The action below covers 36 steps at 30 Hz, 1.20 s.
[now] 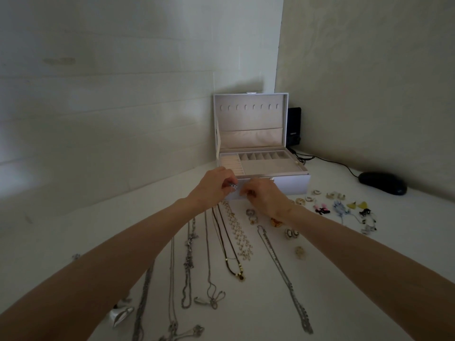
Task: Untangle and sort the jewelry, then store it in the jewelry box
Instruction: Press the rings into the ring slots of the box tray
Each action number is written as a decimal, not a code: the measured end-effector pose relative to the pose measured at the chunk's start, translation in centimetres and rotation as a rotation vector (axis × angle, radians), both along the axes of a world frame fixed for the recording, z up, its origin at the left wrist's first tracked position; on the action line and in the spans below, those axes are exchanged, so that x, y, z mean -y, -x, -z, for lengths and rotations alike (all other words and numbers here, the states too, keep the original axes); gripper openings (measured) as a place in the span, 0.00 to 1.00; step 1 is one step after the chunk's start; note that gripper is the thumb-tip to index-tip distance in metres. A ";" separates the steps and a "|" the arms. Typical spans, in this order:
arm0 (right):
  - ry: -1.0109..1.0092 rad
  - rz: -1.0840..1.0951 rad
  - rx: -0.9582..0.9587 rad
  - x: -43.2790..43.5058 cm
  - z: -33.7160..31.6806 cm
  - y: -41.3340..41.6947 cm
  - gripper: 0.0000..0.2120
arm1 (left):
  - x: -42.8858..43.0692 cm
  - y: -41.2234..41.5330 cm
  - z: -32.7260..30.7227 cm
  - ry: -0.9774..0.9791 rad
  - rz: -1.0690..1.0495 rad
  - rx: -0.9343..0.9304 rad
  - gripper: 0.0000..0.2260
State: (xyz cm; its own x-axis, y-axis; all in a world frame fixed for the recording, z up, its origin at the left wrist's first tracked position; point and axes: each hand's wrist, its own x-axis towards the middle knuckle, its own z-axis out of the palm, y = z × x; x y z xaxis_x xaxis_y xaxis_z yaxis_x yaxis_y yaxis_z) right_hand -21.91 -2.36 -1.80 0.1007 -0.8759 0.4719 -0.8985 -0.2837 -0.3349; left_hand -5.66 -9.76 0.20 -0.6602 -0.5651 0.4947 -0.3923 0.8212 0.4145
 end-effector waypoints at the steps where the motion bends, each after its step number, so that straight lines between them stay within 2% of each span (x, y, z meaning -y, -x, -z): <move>1: 0.024 0.003 0.044 0.0 -0.1 0.1 0.14 | 0.1 0.1 -0.2 0.010 -0.001 -0.031 0.05; 4: -0.027 0.028 0.173 0.1 -1.3 0.5 0.11 | 0.7 0.7 -1.1 0.009 -0.035 -0.113 0.04; 7: -0.082 0.028 0.389 0.8 -3.0 0.5 0.07 | 1.6 1.5 -2.1 -0.053 -0.039 -0.190 0.05; 10: -0.120 0.081 0.503 2.4 -4.3 1.0 0.09 | 3.3 2.4 -2.9 -0.118 -0.064 -0.205 0.05; 15: -0.150 0.092 0.688 5.7 -5.6 2.6 0.15 | 7.4 3.8 -4.1 -0.143 -0.148 -0.102 0.06; 21: -0.160 0.132 0.709 8.9 -5.4 4.4 0.16 | 11.4 5.5 -4.0 -0.091 -0.210 0.010 0.05; 27: -0.111 0.176 0.609 10.6 -4.6 5.3 0.11 | 13.5 6.8 -3.3 -0.006 -0.201 0.121 0.07; 33: -0.106 0.157 0.623 11.3 -4.2 5.7 0.17 | 14.1 6.4 -3.2 0.014 -0.145 0.269 0.09; 36: -0.118 0.172 0.581 11.3 -4.4 5.2 0.12 | 14.1 6.1 -3.1 0.091 -0.103 0.356 0.09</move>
State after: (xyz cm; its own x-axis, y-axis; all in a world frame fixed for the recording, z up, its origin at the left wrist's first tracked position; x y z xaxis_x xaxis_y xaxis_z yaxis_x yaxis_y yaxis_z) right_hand -27.13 -13.64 2.64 -0.2913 -0.9065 0.3057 -0.5895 -0.0816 -0.8036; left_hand -11.77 -23.90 3.34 -0.7421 -0.6014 0.2960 -0.5807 0.7974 0.1642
